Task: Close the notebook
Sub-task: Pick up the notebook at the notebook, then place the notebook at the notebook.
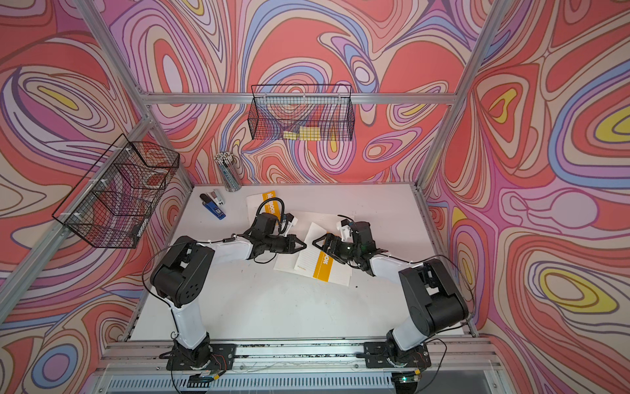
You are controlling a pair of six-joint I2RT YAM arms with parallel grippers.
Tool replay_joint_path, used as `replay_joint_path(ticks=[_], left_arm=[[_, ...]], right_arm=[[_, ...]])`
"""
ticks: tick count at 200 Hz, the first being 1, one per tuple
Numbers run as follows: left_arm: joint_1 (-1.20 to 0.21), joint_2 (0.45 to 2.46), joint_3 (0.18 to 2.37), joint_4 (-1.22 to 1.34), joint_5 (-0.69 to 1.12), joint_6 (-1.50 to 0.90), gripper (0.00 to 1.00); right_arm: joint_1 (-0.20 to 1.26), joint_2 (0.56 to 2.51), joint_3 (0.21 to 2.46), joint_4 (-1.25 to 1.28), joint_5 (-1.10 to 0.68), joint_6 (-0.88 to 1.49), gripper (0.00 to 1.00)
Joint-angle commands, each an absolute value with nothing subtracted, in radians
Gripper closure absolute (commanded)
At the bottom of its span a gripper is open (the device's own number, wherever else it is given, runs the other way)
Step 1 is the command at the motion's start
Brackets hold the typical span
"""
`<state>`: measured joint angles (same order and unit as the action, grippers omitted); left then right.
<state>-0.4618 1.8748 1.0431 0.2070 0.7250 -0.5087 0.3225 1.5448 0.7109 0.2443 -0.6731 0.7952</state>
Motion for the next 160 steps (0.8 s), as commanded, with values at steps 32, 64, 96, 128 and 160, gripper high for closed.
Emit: replay_joint_path(ticks=[32, 64, 96, 128, 160], left_arm=[[-0.312, 1.775, 1.098, 0.154, 0.757, -0.535, 1.00], [-0.216, 1.779, 1.193, 0.095, 0.812, -0.555, 1.00], [-0.139, 1.823, 1.327, 0.000, 0.830, -0.564, 1.00], [-0.062, 1.892, 1.402, 0.043, 0.880, -0.680, 1.00], [-0.017, 1.955, 1.449, 0.071, 0.917, -0.753, 1.00]], right_arm=[[0.330, 1.475, 0.730, 0.154, -0.665, 0.738, 0.02], [0.330, 1.476, 0.707, 0.171, -0.667, 0.748, 0.02], [0.329, 1.469, 0.699, 0.175, -0.667, 0.752, 0.02], [0.329, 1.448, 0.694, 0.163, -0.659, 0.751, 0.02], [0.329, 1.418, 0.679, 0.157, -0.649, 0.754, 0.02]])
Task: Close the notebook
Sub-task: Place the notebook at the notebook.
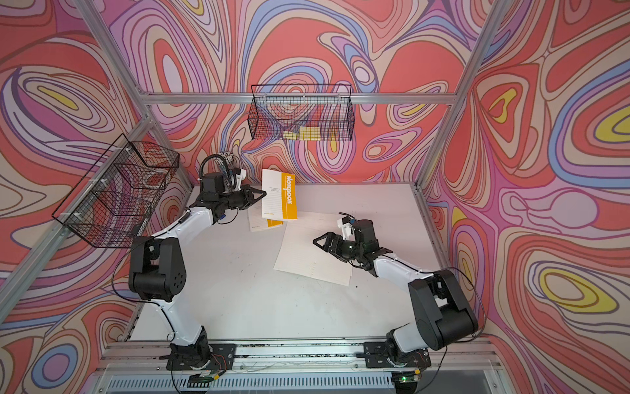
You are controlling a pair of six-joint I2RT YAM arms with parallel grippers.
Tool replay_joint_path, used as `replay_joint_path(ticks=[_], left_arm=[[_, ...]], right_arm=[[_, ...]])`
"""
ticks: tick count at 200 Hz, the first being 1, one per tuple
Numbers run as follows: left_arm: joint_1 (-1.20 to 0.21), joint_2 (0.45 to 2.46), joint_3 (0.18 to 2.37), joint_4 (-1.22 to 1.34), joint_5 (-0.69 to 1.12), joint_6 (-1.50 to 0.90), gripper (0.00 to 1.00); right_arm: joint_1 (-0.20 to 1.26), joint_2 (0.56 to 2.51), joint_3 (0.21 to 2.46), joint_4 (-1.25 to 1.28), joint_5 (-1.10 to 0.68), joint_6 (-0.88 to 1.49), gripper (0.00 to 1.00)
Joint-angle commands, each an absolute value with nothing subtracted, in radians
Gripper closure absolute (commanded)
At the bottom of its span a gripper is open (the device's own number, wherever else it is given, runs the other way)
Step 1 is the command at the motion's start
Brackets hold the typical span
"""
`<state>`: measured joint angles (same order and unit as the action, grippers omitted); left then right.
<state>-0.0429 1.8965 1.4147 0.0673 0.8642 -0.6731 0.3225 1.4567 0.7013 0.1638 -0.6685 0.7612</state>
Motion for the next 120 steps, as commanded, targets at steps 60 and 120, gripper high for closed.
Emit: replay_joint_path(ticks=[60, 120], left_arm=[[0.033, 2.037, 1.515, 0.013, 0.895, -0.725, 1.00], [0.041, 2.103, 1.567, -0.042, 0.853, -0.677, 1.00]], right_arm=[[0.329, 1.394, 0.670, 0.141, -0.647, 0.755, 0.02], [0.330, 1.391, 0.663, 0.132, -0.643, 0.755, 0.02]])
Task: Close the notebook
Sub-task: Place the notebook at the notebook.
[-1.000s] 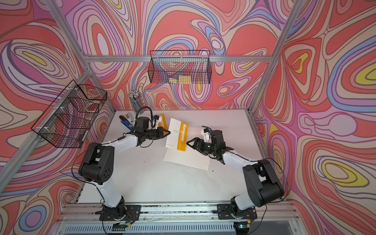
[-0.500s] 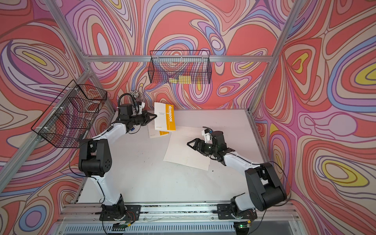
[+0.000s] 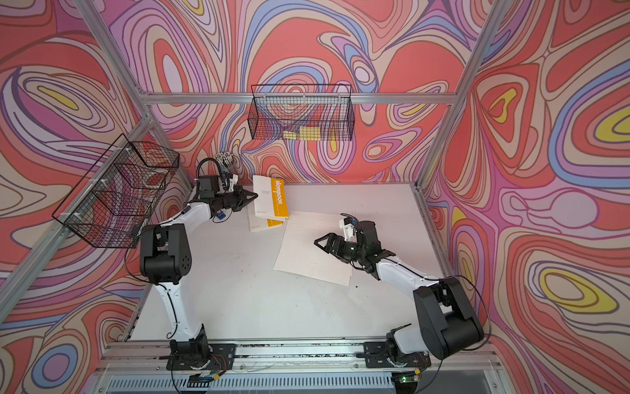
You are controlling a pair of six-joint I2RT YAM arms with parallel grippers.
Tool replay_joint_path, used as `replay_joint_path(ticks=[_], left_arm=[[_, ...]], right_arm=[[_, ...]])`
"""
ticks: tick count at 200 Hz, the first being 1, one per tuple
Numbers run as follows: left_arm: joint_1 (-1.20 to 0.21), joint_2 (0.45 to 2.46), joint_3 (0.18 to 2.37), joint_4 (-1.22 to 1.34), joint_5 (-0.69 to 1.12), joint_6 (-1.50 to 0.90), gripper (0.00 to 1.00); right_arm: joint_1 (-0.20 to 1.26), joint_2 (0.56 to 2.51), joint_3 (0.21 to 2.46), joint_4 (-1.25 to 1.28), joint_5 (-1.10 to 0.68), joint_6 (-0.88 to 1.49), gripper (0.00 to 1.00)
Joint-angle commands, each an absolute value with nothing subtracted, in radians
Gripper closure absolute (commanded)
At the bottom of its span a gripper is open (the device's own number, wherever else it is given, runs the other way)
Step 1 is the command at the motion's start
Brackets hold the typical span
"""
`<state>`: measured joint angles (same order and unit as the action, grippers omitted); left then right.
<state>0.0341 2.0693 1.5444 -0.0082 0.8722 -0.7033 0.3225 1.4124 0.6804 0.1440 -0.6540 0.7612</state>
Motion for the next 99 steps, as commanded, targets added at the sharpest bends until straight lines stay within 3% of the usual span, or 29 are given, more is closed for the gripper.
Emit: replay_joint_path(ticks=[1, 99], left_arm=[[0.041, 2.104, 1.566, -0.041, 0.852, -0.677, 1.00], [0.058, 2.152, 1.550, 0.001, 0.789, -0.676, 1.00]], right_arm=[[0.329, 1.391, 0.663, 0.132, -0.644, 0.755, 0.02], [0.330, 1.402, 0.666, 0.124, -0.638, 0.758, 0.02]])
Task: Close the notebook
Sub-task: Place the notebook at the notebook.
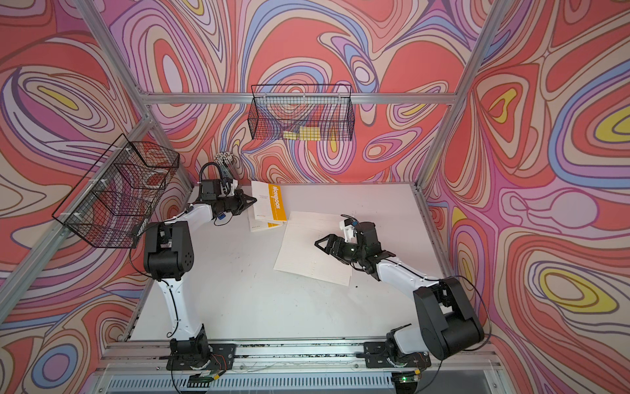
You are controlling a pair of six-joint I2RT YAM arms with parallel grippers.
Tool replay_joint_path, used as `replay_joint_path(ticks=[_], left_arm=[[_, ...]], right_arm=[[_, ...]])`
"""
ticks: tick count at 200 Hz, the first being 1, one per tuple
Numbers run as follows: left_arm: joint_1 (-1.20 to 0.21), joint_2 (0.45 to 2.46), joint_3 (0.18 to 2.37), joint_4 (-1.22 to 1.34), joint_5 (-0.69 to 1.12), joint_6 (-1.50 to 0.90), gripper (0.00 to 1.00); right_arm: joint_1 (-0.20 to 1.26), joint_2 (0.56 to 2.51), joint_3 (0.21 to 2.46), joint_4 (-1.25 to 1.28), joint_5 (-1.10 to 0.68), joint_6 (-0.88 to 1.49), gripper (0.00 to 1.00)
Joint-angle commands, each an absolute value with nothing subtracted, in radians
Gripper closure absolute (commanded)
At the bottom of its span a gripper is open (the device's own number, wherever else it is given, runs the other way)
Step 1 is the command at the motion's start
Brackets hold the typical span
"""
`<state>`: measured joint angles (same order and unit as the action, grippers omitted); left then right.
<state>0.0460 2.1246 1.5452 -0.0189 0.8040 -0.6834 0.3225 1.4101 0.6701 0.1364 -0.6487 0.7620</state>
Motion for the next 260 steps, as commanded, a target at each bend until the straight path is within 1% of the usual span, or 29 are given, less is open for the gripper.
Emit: replay_joint_path(ticks=[1, 82, 176, 220, 240, 260], left_arm=[[0.057, 2.152, 1.549, 0.003, 0.789, -0.677, 1.00], [0.077, 2.211, 1.554, 0.015, 0.770, -0.668, 1.00], [0.077, 2.233, 1.556, -0.081, 0.661, -0.568, 1.00], [0.077, 2.243, 1.558, -0.101, 0.640, -0.552, 0.97], [0.077, 2.246, 1.567, -0.119, 0.631, -0.539, 0.91], [0.077, 2.247, 1.574, -0.134, 0.621, -0.527, 0.88]], right_arm=[[0.330, 1.402, 0.666, 0.124, -0.637, 0.758, 0.02], [0.329, 1.437, 0.699, 0.121, -0.639, 0.762, 0.02], [0.330, 1.476, 0.711, 0.144, -0.649, 0.775, 0.02], [0.330, 1.473, 0.701, 0.150, -0.647, 0.775, 0.02], [0.330, 1.475, 0.698, 0.152, -0.647, 0.777, 0.02], [0.329, 1.475, 0.699, 0.155, -0.647, 0.777, 0.02]])
